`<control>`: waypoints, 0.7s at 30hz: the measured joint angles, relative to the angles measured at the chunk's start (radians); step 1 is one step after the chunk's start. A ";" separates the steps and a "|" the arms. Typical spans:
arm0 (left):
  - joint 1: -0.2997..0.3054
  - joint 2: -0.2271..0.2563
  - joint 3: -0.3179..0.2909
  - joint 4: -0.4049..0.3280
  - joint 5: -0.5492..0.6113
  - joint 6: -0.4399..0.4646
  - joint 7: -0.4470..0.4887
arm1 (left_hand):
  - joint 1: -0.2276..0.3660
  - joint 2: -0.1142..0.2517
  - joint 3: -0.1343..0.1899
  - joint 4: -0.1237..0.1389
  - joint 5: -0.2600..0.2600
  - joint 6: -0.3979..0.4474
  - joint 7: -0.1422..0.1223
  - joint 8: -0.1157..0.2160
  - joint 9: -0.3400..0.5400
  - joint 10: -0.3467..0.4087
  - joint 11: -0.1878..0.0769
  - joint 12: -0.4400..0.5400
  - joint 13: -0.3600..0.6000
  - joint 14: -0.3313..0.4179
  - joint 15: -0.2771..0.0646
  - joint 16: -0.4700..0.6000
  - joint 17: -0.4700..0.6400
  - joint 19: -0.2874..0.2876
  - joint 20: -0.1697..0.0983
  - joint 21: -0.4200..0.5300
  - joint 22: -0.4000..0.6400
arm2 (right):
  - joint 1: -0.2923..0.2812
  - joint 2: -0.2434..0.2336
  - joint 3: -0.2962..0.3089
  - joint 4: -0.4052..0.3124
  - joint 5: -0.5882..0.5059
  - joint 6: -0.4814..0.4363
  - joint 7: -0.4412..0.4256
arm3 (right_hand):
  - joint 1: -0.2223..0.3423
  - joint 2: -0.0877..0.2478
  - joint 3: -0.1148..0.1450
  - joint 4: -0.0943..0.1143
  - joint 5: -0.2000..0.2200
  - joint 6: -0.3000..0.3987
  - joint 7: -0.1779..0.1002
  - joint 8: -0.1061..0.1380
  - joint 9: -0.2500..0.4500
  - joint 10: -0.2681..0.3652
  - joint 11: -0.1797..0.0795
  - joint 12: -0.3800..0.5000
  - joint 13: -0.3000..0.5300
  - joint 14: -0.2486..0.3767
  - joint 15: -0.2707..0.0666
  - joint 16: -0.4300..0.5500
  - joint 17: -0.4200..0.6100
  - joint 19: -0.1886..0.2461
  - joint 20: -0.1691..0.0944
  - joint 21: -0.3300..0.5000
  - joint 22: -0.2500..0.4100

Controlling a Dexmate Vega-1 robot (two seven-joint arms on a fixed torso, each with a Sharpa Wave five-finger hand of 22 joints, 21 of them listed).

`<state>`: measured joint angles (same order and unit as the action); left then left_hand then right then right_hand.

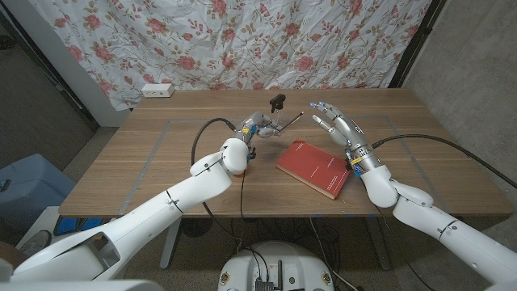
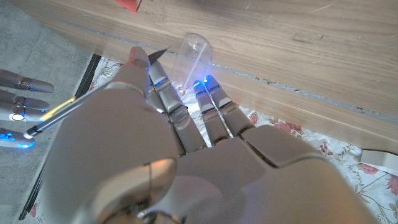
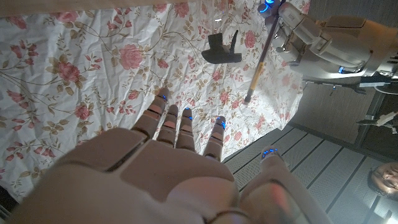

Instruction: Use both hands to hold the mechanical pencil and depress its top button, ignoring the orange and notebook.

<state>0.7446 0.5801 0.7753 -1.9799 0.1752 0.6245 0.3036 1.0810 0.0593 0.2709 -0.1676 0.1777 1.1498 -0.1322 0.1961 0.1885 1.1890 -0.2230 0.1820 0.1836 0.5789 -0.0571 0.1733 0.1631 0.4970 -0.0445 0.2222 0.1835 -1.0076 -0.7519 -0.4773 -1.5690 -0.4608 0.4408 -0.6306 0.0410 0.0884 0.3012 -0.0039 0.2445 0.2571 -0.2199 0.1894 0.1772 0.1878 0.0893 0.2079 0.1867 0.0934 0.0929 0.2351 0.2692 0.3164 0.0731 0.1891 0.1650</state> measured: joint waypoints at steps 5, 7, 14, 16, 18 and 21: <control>-0.005 0.010 0.004 -0.009 0.012 0.008 -0.012 | 0.000 0.000 0.000 0.000 0.000 -0.005 -0.005 0.000 0.000 0.000 0.000 0.000 0.000 0.000 0.000 0.000 0.000 -0.004 -0.004 0.000 0.000 | -0.008 0.002 0.011 -0.005 0.022 -0.002 0.007 | 0.000 0.000 0.000 0.000 0.000 0.005 0.005 0.000 0.000 0.005 0.005 0.000 0.000 0.000 0.000 0.000 0.000 0.000 0.000 0.000 0.000; -0.008 0.016 0.007 -0.013 0.017 0.011 -0.017 | 0.000 0.000 0.000 0.000 0.000 -0.005 -0.005 0.000 0.000 0.000 0.000 0.000 0.000 0.000 0.000 0.000 0.000 -0.004 -0.004 0.000 0.000 | -0.011 0.003 0.016 -0.007 0.034 -0.003 0.012 | 0.000 0.000 0.000 0.000 0.000 0.009 0.002 0.000 0.000 0.005 0.005 0.000 0.000 0.000 0.000 0.000 0.000 0.000 0.000 0.000 0.000; -0.022 0.037 0.018 -0.025 0.046 0.023 -0.047 | 0.000 0.000 0.000 0.000 -0.001 -0.005 -0.005 0.000 -0.001 -0.005 -0.005 0.000 0.000 0.000 0.000 0.000 0.000 -0.004 -0.004 0.000 0.000 | -0.023 0.010 0.036 -0.015 0.067 -0.004 0.024 | 0.000 0.000 0.000 0.000 0.000 0.011 0.000 0.000 0.000 0.011 0.000 0.000 0.000 0.005 0.005 0.000 0.000 0.003 -0.003 0.000 0.000; -0.025 0.042 0.020 -0.027 0.051 0.024 -0.053 | -0.001 0.000 0.000 0.000 0.000 -0.005 -0.005 0.000 -0.001 -0.006 -0.005 0.000 0.000 0.000 0.000 0.000 0.000 -0.004 -0.004 0.000 0.000 | -0.025 0.013 0.040 -0.015 0.076 -0.004 0.027 | 0.000 0.000 0.000 0.000 0.000 0.011 0.000 0.000 0.000 0.011 0.000 0.000 0.000 0.005 0.005 0.000 0.000 0.003 -0.003 0.000 0.000; -0.030 0.049 0.023 -0.029 0.060 0.024 -0.065 | -0.001 0.000 0.000 0.000 0.004 -0.005 -0.005 -0.001 -0.001 -0.005 -0.005 0.000 0.000 0.000 0.000 0.000 0.000 -0.004 -0.004 0.000 0.000 | -0.027 0.015 0.044 -0.016 0.084 -0.004 0.030 | 0.000 0.000 0.000 0.000 0.000 0.011 0.000 0.000 0.000 0.014 0.004 0.000 0.000 0.005 0.005 0.000 0.000 0.003 -0.003 0.000 0.000; -0.039 0.059 0.027 -0.031 0.074 0.023 -0.081 | -0.003 0.003 0.000 0.000 0.004 -0.005 -0.005 -0.003 0.000 -0.006 -0.005 -0.001 0.000 0.000 0.000 0.000 0.000 -0.004 -0.004 0.000 0.000 | -0.031 0.020 0.054 -0.019 0.102 -0.005 0.036 | 0.000 0.000 0.000 0.000 0.000 0.015 0.004 0.000 0.000 0.016 0.005 0.000 0.000 0.005 0.005 0.000 0.000 0.003 -0.003 0.000 0.000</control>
<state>0.7058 0.6386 0.8022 -2.0109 0.2487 0.6478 0.2221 1.0776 0.0623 0.2708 -0.1677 0.1817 1.1445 -0.1375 0.1929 0.1883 1.1835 -0.2283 0.1808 0.1838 0.5789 -0.0571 0.1733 0.1632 0.4933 -0.0482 0.2222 0.1835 -1.0383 -0.7318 -0.4231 -1.5882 -0.3591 0.4358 -0.5945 0.0410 0.0884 0.3011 -0.0040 0.2445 0.2723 -0.2157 0.1893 0.1771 0.2039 0.0947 0.2079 0.1866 0.0986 0.0983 0.2350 0.2693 0.3196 0.0697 0.1891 0.1650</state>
